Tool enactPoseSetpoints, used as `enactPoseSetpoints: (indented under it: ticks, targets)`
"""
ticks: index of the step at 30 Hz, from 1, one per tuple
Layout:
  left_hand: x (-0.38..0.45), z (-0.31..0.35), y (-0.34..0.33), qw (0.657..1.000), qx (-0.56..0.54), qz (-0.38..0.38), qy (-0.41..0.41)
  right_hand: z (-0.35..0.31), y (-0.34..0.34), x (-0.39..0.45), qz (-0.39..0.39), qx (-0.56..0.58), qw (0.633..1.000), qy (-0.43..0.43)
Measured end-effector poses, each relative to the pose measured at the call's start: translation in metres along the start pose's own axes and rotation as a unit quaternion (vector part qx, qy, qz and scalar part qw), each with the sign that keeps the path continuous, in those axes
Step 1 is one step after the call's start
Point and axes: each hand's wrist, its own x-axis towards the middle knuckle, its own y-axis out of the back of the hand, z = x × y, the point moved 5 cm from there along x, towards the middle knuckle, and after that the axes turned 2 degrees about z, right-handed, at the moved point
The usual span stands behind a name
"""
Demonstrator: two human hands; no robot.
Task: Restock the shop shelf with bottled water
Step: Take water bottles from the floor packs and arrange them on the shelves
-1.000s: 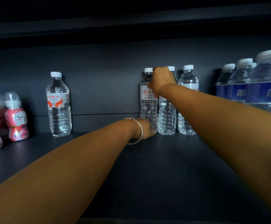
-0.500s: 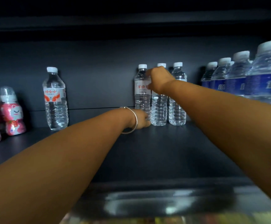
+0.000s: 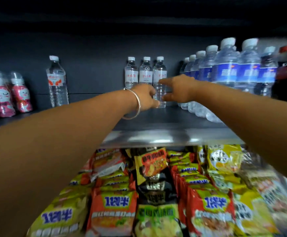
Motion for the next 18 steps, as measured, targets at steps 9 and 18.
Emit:
enactPoseSetpoints:
  ticks: [9,18]
  targets:
    - [-0.103,0.101,-0.070,0.991,0.018,0.093,-0.093,0.050,-0.015,-0.176,0.073,-0.060,0.996,-0.007]
    - [-0.175,0.135,-0.280,0.990,-0.020,-0.031,-0.137,0.119,-0.165,-0.313,-0.025,-0.066,0.990,-0.123]
